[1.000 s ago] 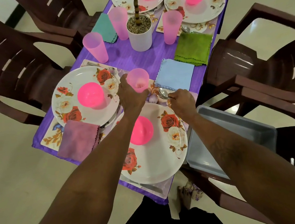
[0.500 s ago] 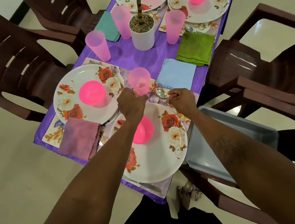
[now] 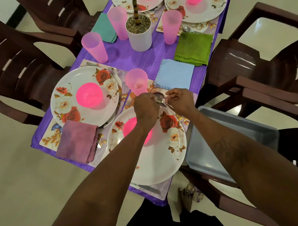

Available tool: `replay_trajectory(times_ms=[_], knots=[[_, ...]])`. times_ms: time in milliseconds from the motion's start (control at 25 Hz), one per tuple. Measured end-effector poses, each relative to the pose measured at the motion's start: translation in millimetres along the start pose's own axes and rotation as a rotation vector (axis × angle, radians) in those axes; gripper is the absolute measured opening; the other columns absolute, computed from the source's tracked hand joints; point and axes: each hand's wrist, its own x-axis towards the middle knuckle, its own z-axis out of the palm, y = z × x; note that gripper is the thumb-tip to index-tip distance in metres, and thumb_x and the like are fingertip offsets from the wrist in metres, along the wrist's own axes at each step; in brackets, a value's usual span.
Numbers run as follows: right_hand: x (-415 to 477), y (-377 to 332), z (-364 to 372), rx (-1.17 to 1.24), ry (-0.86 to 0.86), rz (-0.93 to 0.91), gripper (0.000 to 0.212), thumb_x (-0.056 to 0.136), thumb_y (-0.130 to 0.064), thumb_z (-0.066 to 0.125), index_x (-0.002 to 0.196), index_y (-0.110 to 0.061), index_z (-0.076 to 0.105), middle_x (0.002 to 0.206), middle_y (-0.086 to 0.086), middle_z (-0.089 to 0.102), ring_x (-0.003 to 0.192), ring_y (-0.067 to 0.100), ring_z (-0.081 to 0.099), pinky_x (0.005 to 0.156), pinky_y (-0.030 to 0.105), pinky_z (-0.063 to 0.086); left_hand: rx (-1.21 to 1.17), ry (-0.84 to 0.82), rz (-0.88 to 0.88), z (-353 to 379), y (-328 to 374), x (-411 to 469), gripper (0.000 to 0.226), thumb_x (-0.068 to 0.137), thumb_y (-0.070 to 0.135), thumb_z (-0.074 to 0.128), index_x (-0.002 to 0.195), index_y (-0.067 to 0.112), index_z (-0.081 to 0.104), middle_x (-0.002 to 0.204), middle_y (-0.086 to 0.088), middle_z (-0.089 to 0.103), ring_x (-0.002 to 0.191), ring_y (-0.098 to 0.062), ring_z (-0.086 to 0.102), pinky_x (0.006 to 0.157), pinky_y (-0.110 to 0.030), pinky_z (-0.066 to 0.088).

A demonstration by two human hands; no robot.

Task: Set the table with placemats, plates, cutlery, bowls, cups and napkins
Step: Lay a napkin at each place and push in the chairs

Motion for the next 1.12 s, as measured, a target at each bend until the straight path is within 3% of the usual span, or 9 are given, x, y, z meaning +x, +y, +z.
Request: replay_trajectory(times_ms=[80, 160, 280, 400, 600, 840, 1040, 1120], knots=[[2.0, 4.1, -7.7, 0.07, 0.049, 0.032, 0.016, 0.085, -0.006, 0.078, 0.099, -0.013, 0.08, 0.083, -0.002, 0.077, 0.068, -0.004, 0.07, 0.075, 0.019, 0.06, 0.013, 0.019, -0.01, 5.3, -1.2, 2.5, 0.024, 0.093, 0.015, 0.071, 0.116, 0.011, 0.077, 0.11, -0.008, 0.077, 0.099, -0.027, 0.071, 0.089, -0.033, 0.055], [5.6, 10.1, -12.4, 0.071, 0.061, 0.037, 0.016, 0.085, -0.007, 0.08, 0.099, -0.014, 0.081, 0.082, -0.005, 0.077, 0.07, -0.006, 0.07, 0.077, 0.02, 0.062, 0.079, -0.036, 0.021, 9.6, -5.5, 6.2, 0.023, 0.096, 0.016, 0.068, 0.116, 0.009, 0.077, 0.111, -0.009, 0.077, 0.101, -0.027, 0.07, 0.091, -0.033, 0.054], [8.8, 8.9, -12.2, -0.012, 0.027, -0.005, 0.014, 0.087, -0.007, 0.077, 0.097, -0.015, 0.083, 0.08, -0.009, 0.076, 0.07, -0.006, 0.07, 0.079, 0.024, 0.062, 0.127, -0.105, 0.053, 17.4, -6.6, 12.5, 0.02, 0.096, 0.02, 0.065, 0.104, 0.007, 0.077, 0.1, -0.011, 0.075, 0.093, -0.028, 0.069, 0.078, -0.03, 0.052], [6.8, -1.0, -5.3, -0.175, 0.034, -0.073, 0.018, 0.087, -0.013, 0.069, 0.094, -0.019, 0.084, 0.085, -0.005, 0.079, 0.076, 0.007, 0.071, 0.077, 0.029, 0.06, 0.265, -0.099, 0.129, 28.8, -2.6, 15.9, 0.026, 0.089, 0.036, 0.07, 0.102, 0.014, 0.077, 0.095, -0.006, 0.075, 0.09, -0.027, 0.067, 0.081, -0.038, 0.055], [4.8, -7.5, -4.3, -0.348, 0.014, -0.124, 0.021, 0.09, -0.022, 0.065, 0.096, -0.02, 0.084, 0.093, 0.0, 0.08, 0.086, 0.019, 0.071, 0.074, 0.028, 0.052, 0.348, -0.109, 0.135, 34.6, 1.1, 19.0, 0.034, 0.087, 0.042, 0.072, 0.105, 0.012, 0.073, 0.099, -0.008, 0.074, 0.096, -0.03, 0.067, 0.088, -0.043, 0.054], [7.6, -2.7, 0.0, -0.31, 0.012, -0.147, 0.019, 0.092, -0.019, 0.067, 0.1, -0.016, 0.084, 0.097, 0.005, 0.079, 0.089, 0.021, 0.069, 0.079, 0.034, 0.056, 0.372, -0.035, 0.072, 43.2, 3.7, 15.3, 0.034, 0.088, 0.039, 0.073, 0.109, 0.012, 0.073, 0.103, -0.008, 0.076, 0.102, -0.03, 0.067, 0.096, -0.044, 0.049], [11.2, -1.6, -0.8, -0.274, -0.032, -0.178, 0.018, 0.094, -0.014, 0.069, 0.106, -0.009, 0.082, 0.101, 0.009, 0.079, 0.09, 0.022, 0.07, 0.08, 0.027, 0.051, 0.374, -0.034, 0.036, 45.5, 3.8, 15.0, 0.033, 0.087, 0.039, 0.073, 0.105, 0.012, 0.074, 0.103, -0.007, 0.076, 0.105, -0.03, 0.065, 0.1, -0.046, 0.045], [12.4, -2.1, -0.9, -0.245, -0.04, -0.184, 0.017, 0.093, -0.011, 0.069, 0.104, -0.008, 0.082, 0.1, 0.01, 0.079, 0.09, 0.023, 0.071, 0.082, 0.032, 0.055, 0.373, -0.023, 0.039, 47.1, 3.5, 15.2, 0.031, 0.086, 0.04, 0.073, 0.102, 0.013, 0.075, 0.101, -0.006, 0.076, 0.104, -0.03, 0.065, 0.1, -0.046, 0.045]])
